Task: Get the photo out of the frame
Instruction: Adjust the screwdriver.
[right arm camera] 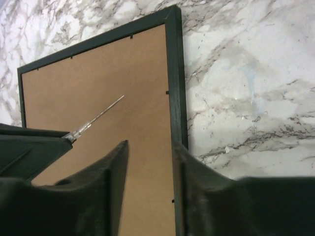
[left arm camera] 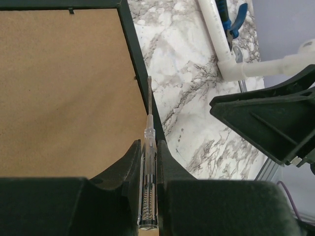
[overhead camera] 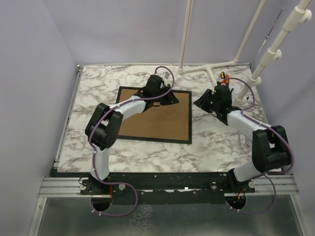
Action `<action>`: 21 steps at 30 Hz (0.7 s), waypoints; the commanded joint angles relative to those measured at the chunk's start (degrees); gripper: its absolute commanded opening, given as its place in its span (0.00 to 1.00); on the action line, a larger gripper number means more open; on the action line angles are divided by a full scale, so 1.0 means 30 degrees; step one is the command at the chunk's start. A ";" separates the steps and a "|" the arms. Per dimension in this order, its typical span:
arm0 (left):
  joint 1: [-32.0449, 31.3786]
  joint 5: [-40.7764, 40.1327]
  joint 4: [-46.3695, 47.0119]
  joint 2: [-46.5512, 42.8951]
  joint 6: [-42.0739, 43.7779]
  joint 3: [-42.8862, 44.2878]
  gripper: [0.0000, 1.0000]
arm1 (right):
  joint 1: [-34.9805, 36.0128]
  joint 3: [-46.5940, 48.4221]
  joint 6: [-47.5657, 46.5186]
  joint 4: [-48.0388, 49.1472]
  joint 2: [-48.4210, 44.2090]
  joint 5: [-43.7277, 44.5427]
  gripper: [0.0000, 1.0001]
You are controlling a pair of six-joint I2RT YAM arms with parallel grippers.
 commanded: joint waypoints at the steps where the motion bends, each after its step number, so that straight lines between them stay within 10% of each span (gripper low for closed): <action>1: 0.0163 0.0096 -0.2242 0.1026 -0.0746 0.1806 0.00 | -0.1110 0.0495 0.0899 0.1921 0.1746 -0.1825 0.34; 21: 0.2128 0.5377 -0.2753 -0.1632 -0.2956 -0.0195 0.00 | -0.1731 -0.3392 -0.2165 1.0666 -0.0715 -0.8368 0.38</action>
